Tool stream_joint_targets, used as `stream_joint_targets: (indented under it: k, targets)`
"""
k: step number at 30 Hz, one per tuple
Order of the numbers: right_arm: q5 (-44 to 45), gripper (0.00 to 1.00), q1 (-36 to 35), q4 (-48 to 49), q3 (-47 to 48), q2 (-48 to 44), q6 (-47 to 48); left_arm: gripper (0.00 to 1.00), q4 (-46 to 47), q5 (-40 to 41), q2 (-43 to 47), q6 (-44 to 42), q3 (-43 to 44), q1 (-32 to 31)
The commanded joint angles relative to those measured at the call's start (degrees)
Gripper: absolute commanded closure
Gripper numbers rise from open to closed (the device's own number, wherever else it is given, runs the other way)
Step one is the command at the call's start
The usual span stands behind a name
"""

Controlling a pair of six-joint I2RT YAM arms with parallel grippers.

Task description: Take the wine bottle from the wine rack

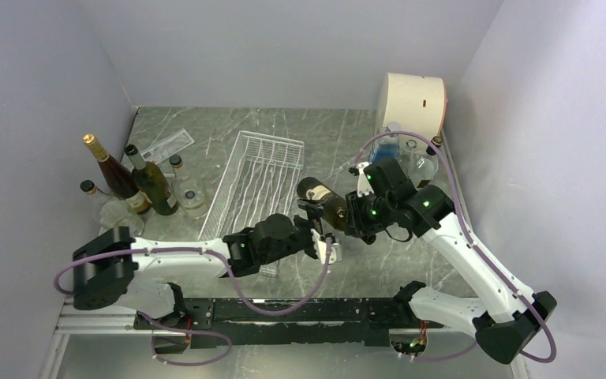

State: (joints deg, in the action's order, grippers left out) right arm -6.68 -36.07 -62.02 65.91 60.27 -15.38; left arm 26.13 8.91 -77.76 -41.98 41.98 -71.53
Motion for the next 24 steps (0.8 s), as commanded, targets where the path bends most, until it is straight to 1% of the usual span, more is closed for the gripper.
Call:
stream_joint_targets:
  k: [1, 7, 10, 11, 12, 13, 15, 16, 17, 19, 21, 24]
  targets:
    - [-2.9, 1.0, -0.2, 2.4, 0.2, -3.6, -0.6, 0.04, 6.2, -0.8, -5.8, -9.2, 3.5, -0.1]
    - [-4.4, 1.0, -0.1, 0.6, 1.3, -6.1, -0.7, 0.03, 11.9, -2.4, -11.8, -9.5, 6.7, 1.6]
    - [-5.8, 1.0, -0.1, 0.3, 1.4, -7.2, -0.7, 0.07, 12.5, -3.7, -13.1, -8.7, 8.0, 2.5]
    - [-5.9, 1.0, -0.1, 0.0, 1.3, -7.4, -0.7, 0.1, 12.8, -3.9, -13.2, -8.6, 8.2, 2.5]
    - [-5.9, 1.0, -0.1, -0.2, 1.4, -7.7, -0.6, 0.15, 12.6, -4.3, -13.3, -8.4, 8.5, 2.5]
    - [-5.7, 1.0, -0.1, -0.4, 1.4, -7.9, -0.7, 0.24, 12.4, -4.3, -13.2, -8.0, 8.8, 2.5]
    - [-5.5, 1.0, -0.1, -0.2, 1.7, -8.5, -0.9, 0.47, 13.3, -3.6, -12.8, -6.6, 8.5, 2.5]
    - [-5.2, 0.97, -0.1, 0.0, 1.9, -8.8, -1.2, 0.58, 13.6, -3.4, -12.3, -6.0, 8.2, 2.5]
    - [-4.8, 0.88, -0.1, 0.2, 2.0, -9.0, -1.6, 0.66, 13.4, -3.5, -11.4, -4.6, 7.8, 2.5]
    - [-2.8, 0.69, -0.1, 1.4, 2.3, -9.5, -2.5, 0.75, 12.5, -3.7, -9.4, -1.9, 7.2, 2.5]
    - [-0.8, 0.54, -0.1, 3.2, 2.1, -9.9, -3.4, 0.81, 11.2, -4.0, -7.2, 0.9, 6.8, 2.5]
    - [2.6, 0.34, -0.1, 6.1, 2.3, -9.7, -4.4, 0.85, 8.8, -4.3, -5.3, 6.0, 6.8, 2.5]
